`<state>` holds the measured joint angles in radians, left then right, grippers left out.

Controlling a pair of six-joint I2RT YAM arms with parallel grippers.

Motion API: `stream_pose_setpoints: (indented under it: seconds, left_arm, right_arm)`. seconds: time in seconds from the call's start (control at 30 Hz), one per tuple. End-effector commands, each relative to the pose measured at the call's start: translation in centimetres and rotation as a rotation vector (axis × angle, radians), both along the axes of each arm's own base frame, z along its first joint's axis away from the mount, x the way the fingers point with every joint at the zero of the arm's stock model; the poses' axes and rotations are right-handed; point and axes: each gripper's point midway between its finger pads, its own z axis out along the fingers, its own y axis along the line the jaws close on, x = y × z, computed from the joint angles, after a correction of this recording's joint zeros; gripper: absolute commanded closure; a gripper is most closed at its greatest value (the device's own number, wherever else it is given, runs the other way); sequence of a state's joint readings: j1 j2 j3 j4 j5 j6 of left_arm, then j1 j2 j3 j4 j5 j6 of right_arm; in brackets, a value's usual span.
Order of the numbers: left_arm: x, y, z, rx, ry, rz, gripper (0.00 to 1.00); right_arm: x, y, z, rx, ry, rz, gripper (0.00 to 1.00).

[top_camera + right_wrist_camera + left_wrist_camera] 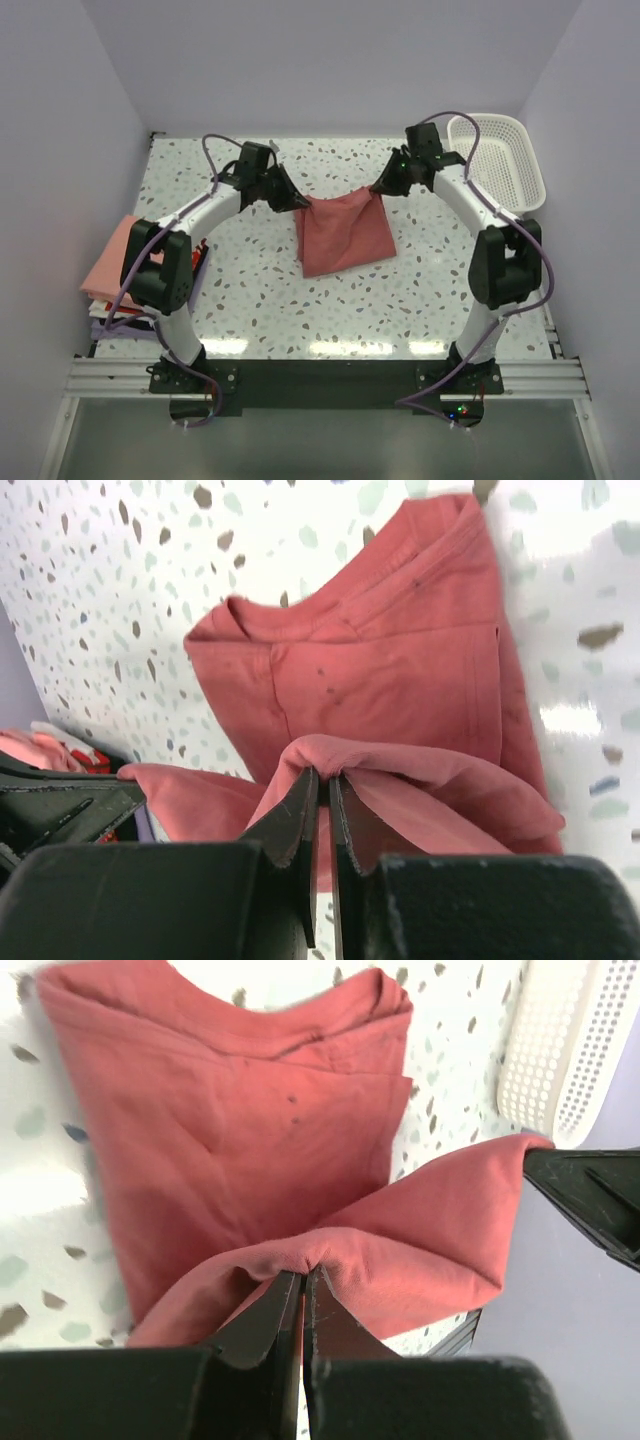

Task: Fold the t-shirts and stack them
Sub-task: Fold the tshirt

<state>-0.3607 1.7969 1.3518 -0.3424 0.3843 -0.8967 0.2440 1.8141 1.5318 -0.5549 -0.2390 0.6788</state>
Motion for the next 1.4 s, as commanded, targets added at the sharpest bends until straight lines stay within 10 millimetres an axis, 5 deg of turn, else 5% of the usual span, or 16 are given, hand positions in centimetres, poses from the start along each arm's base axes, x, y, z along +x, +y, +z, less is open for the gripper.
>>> stream_pose_setpoints:
  seconds: [0.0,0.17,0.33,0.43,0.47,0.53,0.57,0.63,0.77,0.93,1.07,1.17,1.37]
  left_arm:
    - [3.4,1.0,1.0,-0.055,-0.059,0.0,1.0]
    - [5.9,2.5,-1.4,-0.092,-0.048,0.03,1.0]
    - [8.8,4.9,-3.4,-0.124,-0.072,0.075,1.0]
    - [9.8,5.5,-2.9,-0.213,-0.122,0.036,0.82]
    - [9.9,5.9,-2.9,-0.208,-0.118,0.041,0.59]
    - [9.9,7.3,-2.1,-0.191,-0.158,0.07,0.4]
    - [9.8,7.7,-1.8,-0.174,-0.177,0.075,0.3]
    - [9.5,8.4,-0.7,-0.145,-0.201,0.102,0.27]
    - [8.3,8.1,1.3,-0.045,-0.236,0.132,0.33]
    - [6.1,3.3,0.6,0.104,-0.235,0.087,0.6]
    - [5.4,0.0,-3.1,0.171,-0.174,0.042,0.87]
    - [4.7,-2.1,-6.1,0.214,-0.132,-0.006,0.94]
    - [2.0,-3.8,-11.6,0.298,-0.031,-0.054,0.99]
  right_arm:
    - [3.6,0.2,0.5,0.028,-0.05,0.039,1.0]
    - [8.3,1.1,-2.1,0.066,-0.075,0.064,0.95]
    - [12.2,1.9,-3.0,0.072,-0.127,0.093,0.71]
    - [13.5,1.8,-1.0,0.065,-0.183,0.1,0.52]
    - [13.5,1.7,-0.4,0.058,-0.199,0.101,0.48]
    - [13.2,0.9,1.7,0.021,-0.247,0.078,0.36]
    - [12.6,0.7,1.1,0.008,-0.239,0.076,0.34]
    - [11.7,-0.1,2.9,-0.026,-0.28,0.057,0.3]
    - [8.6,0.1,1.0,-0.098,-0.254,0.079,0.31]
    - [5.5,1.6,-1.5,-0.155,-0.241,0.127,0.35]
    - [4.0,3.4,-4.9,-0.21,-0.181,0.169,0.39]
    - [3.1,4.4,-6.4,-0.239,-0.146,0.194,0.4]
    - [0.1,3.4,-11.3,-0.301,-0.017,0.159,0.42]
